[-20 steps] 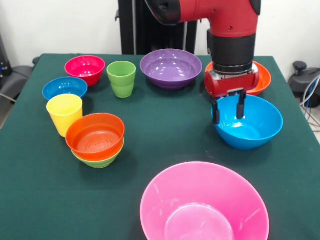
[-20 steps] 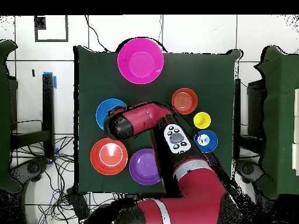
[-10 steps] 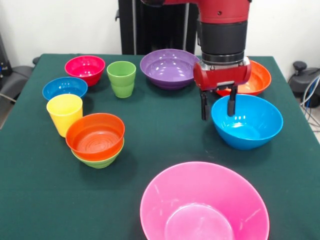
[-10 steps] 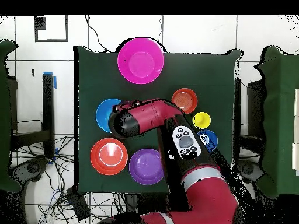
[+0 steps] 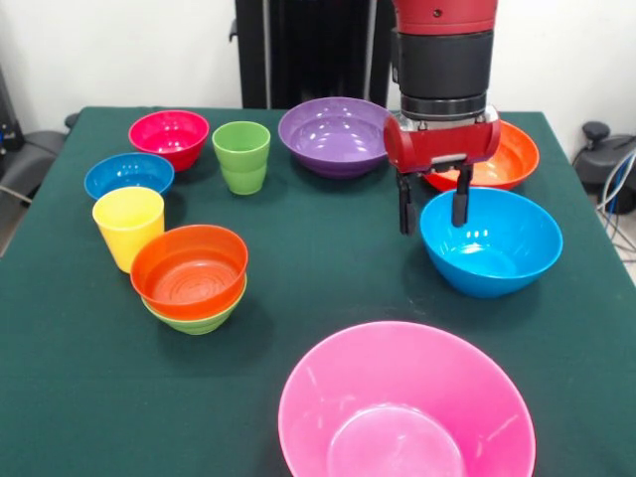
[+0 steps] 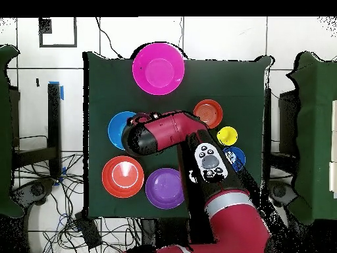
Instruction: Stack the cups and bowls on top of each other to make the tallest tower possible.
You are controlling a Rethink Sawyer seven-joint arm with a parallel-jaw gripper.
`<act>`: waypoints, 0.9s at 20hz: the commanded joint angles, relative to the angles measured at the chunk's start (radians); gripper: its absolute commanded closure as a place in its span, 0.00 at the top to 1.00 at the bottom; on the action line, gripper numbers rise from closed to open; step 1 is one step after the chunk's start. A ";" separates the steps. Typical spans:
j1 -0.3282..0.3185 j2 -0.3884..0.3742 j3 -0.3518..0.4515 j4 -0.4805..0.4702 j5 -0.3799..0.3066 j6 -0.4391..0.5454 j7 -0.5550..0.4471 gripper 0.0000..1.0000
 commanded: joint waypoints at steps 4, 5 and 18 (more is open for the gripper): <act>-0.001 0.069 0.010 0.020 -0.060 0.022 -0.033 1.00; 0.001 0.078 0.005 0.014 -0.063 0.016 -0.029 1.00; 0.035 0.148 -0.038 -0.033 -0.090 -0.042 0.005 1.00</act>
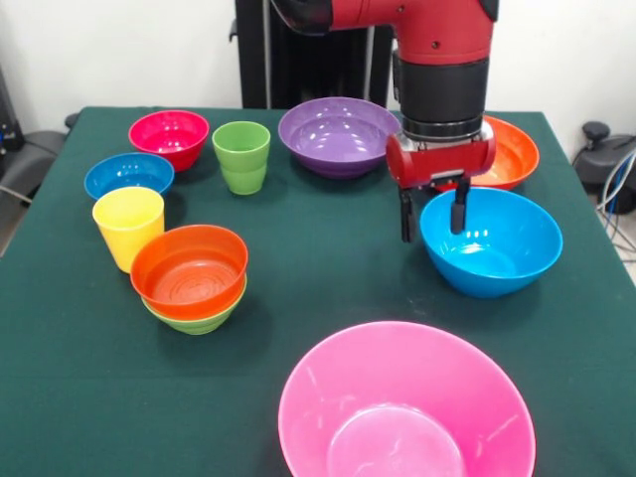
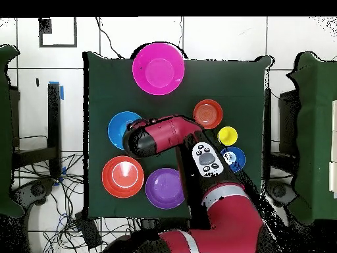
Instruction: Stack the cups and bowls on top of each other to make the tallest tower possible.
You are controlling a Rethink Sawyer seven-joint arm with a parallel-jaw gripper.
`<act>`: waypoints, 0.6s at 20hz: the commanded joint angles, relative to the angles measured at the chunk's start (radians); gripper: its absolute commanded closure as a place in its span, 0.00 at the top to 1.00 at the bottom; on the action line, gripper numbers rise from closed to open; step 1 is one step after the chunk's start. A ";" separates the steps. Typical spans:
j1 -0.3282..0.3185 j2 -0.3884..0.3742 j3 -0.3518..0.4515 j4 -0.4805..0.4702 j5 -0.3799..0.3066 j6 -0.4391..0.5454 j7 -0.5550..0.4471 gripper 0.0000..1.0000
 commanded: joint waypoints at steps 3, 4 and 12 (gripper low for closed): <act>0.031 0.107 -0.042 -0.052 -0.093 -0.067 0.021 1.00; 0.035 0.112 -0.047 -0.060 -0.095 -0.067 0.021 1.00; 0.041 0.142 -0.047 -0.099 -0.084 -0.057 -0.007 1.00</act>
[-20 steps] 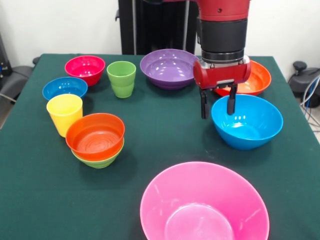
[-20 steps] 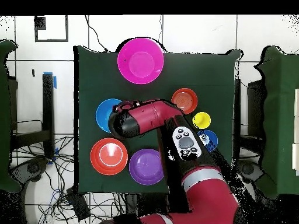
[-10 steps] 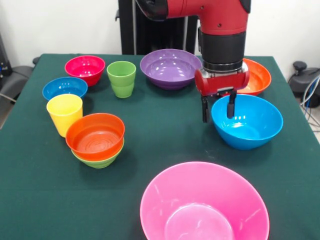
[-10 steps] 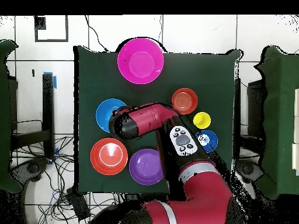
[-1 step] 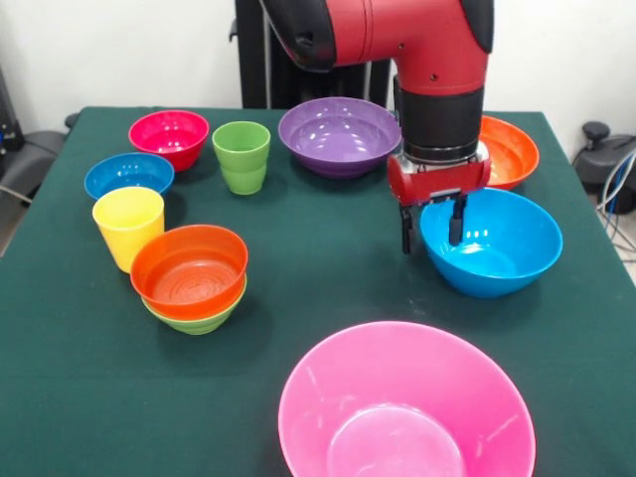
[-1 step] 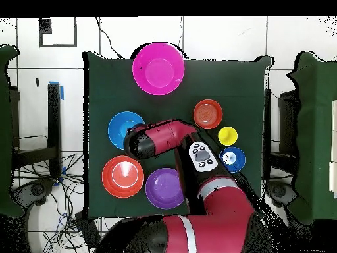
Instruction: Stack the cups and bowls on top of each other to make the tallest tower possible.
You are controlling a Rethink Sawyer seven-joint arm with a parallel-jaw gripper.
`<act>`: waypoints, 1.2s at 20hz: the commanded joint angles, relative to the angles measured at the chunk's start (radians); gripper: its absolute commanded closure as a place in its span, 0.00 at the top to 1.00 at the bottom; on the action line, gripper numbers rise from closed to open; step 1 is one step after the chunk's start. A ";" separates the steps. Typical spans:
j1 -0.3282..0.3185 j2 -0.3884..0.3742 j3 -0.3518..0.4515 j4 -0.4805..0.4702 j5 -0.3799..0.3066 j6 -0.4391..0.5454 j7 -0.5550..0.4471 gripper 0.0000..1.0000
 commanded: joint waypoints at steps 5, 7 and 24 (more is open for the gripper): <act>0.011 0.034 -0.005 -0.064 -0.072 -0.005 -0.027 1.00; 0.010 0.024 -0.008 -0.059 -0.072 -0.012 -0.022 1.00; -0.112 -0.058 0.142 0.019 -0.040 0.051 -0.113 0.00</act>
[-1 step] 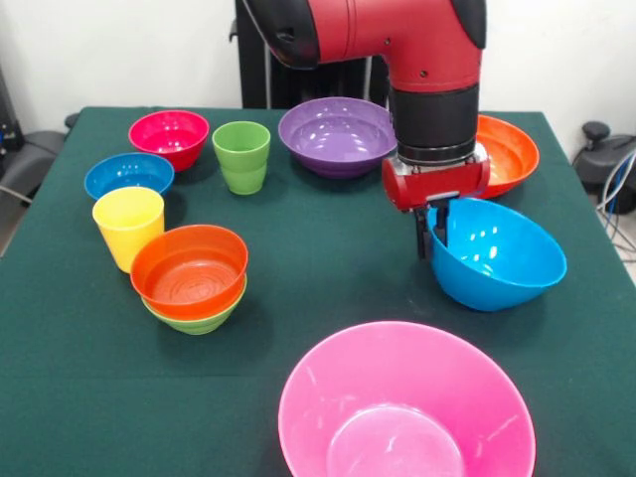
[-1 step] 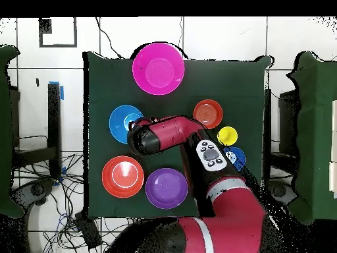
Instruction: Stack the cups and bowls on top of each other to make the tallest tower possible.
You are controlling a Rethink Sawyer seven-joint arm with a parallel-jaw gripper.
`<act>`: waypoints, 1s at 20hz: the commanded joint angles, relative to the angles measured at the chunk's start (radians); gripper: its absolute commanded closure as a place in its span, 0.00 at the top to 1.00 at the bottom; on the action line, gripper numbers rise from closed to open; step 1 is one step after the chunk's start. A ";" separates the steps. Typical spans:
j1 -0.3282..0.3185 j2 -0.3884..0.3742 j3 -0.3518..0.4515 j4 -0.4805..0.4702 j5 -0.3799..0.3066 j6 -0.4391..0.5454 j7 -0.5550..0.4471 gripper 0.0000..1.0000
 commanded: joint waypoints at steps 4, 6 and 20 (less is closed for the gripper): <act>-0.093 -0.043 0.128 0.045 -0.031 0.088 -0.141 0.00; -0.125 -0.067 0.162 0.070 -0.021 0.107 -0.162 0.00; -0.400 -0.136 0.520 0.165 0.131 0.381 -0.297 0.00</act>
